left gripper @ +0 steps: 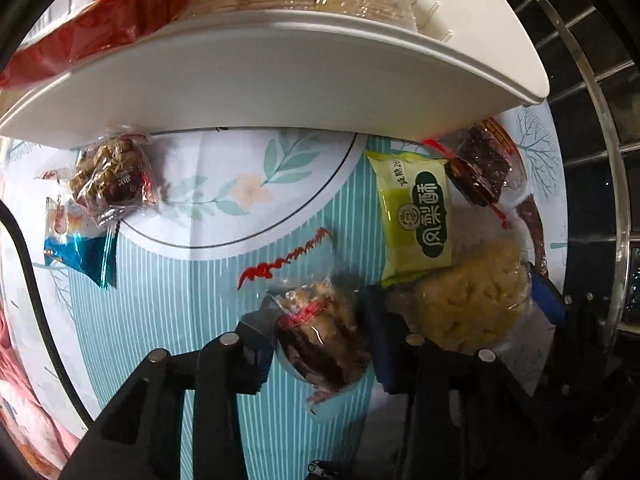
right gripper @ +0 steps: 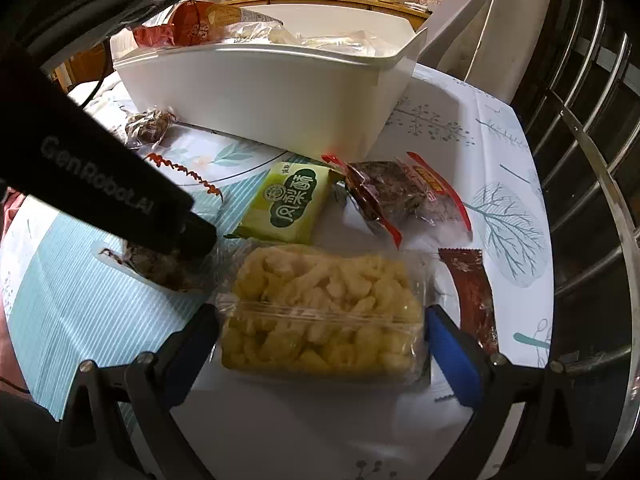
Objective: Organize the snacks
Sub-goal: 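Grasp the red-tied nut packet with the left tool while the right tool grasps the puffed snack box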
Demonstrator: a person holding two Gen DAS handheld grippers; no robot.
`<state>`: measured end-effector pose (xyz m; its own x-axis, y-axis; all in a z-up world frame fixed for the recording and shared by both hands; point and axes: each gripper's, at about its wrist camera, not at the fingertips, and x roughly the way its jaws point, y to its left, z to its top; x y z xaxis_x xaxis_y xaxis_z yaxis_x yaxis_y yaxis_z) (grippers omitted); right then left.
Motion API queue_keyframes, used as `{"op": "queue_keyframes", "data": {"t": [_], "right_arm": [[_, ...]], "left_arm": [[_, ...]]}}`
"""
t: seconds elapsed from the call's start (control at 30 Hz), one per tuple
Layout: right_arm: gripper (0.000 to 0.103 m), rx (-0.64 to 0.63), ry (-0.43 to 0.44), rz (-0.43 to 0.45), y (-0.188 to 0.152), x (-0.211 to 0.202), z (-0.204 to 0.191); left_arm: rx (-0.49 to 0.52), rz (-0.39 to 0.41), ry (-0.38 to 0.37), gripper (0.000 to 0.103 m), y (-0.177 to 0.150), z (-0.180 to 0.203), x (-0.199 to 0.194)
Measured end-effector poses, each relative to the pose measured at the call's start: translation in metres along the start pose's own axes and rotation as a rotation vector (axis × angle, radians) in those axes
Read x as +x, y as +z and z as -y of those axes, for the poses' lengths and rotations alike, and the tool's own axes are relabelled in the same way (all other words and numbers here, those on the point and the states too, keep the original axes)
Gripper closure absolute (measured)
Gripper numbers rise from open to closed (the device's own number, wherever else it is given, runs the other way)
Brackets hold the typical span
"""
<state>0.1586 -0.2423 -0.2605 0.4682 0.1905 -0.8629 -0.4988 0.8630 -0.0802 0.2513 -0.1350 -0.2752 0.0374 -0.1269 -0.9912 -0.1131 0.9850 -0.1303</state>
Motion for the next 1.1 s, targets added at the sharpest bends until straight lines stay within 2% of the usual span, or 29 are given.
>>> {"op": "queue_keyframes", "data": {"t": [0.37,0.63,0.93,1.0,1.1], "right_arm": [[0.01,-0.016,0.051,-0.061,0.001,-0.001,0.005],[0.01,0.069,0.11,-0.128,-0.001,-0.012,0.01],[0.01,0.209,0.176,-0.114,0.016,-0.043,0.005],[0.01,0.235,0.185,-0.094,0.024,-0.052,0.002],[0.01,0.262,0.183,-0.052,0.039,-0.065,-0.001]], "left_arm": [[-0.069,-0.069,0.002,0.068,-0.019,-0.009,0.002],[-0.103,-0.08,-0.027,0.068,-0.044,-0.033,-0.013],[-0.174,-0.1,-0.033,0.068,-0.063,-0.08,-0.043],[-0.192,-0.095,-0.057,0.068,-0.074,-0.09,-0.059],[-0.196,-0.08,-0.062,0.068,-0.074,-0.105,-0.079]]}}
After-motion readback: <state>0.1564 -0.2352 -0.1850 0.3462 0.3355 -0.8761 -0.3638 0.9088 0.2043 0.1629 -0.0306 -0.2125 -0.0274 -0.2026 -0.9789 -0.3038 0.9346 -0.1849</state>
